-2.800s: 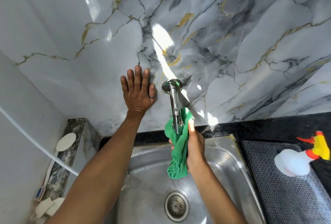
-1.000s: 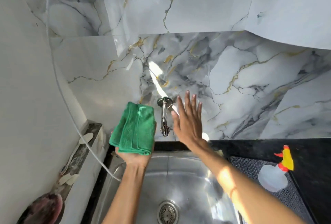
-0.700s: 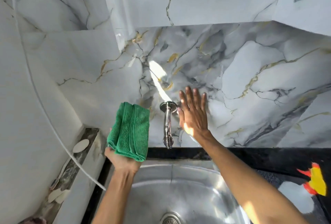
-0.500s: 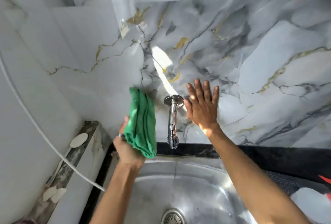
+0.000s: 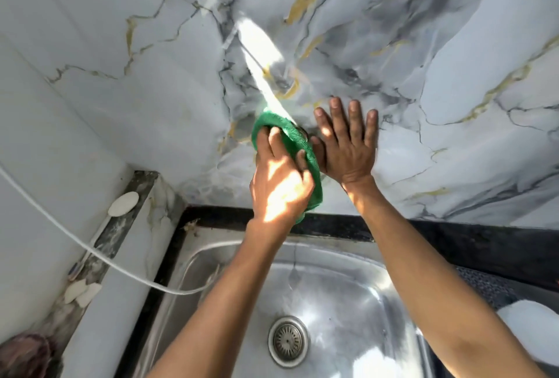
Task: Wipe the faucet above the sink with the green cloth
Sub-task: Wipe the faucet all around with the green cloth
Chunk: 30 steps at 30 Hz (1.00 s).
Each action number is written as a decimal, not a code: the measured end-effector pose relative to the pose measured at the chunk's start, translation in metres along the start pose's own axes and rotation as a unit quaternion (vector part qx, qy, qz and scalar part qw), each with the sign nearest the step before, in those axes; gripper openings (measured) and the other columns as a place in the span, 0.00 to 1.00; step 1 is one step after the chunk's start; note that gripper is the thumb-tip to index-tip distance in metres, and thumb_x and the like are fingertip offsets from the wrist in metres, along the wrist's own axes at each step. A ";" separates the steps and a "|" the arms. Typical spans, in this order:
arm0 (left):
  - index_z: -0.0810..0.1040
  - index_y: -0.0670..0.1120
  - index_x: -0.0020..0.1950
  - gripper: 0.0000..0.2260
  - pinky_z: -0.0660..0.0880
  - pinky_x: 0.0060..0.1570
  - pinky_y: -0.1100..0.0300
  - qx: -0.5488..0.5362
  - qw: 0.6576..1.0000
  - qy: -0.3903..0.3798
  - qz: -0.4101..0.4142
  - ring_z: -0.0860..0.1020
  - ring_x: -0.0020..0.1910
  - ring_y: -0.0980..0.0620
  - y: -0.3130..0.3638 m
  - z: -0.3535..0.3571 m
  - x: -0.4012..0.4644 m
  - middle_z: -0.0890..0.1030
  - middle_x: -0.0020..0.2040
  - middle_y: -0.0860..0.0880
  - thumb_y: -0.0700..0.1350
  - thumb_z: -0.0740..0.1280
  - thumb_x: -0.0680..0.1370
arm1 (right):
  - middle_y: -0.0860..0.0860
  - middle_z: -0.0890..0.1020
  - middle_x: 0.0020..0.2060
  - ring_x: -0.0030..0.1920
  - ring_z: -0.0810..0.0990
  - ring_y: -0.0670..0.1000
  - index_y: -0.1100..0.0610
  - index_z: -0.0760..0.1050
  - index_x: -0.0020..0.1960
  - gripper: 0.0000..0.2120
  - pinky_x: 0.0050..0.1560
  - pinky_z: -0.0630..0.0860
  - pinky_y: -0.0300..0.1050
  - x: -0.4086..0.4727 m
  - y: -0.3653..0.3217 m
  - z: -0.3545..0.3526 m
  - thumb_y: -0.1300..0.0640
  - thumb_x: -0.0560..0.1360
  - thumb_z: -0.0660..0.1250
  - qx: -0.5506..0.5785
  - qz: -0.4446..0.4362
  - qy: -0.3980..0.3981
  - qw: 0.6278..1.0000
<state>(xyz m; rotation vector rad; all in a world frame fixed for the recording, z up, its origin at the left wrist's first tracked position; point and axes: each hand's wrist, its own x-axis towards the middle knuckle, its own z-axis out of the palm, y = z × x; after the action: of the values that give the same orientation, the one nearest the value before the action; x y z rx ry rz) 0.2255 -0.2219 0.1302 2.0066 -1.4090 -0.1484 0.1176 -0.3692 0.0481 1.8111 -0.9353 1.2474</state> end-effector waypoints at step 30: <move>0.53 0.37 0.84 0.30 0.51 0.85 0.45 0.179 0.975 0.024 0.130 0.50 0.85 0.38 -0.005 0.015 -0.005 0.53 0.85 0.36 0.42 0.57 0.83 | 0.51 0.48 0.86 0.86 0.45 0.56 0.51 0.56 0.84 0.31 0.85 0.42 0.61 -0.008 0.002 0.012 0.43 0.84 0.56 0.018 -0.003 0.009 1.000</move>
<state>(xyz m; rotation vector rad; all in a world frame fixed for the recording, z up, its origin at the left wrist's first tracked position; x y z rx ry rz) 0.2203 -0.2231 0.1146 2.0600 -1.7486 0.2885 0.1183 -0.3793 0.0377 1.8272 -0.9017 1.2823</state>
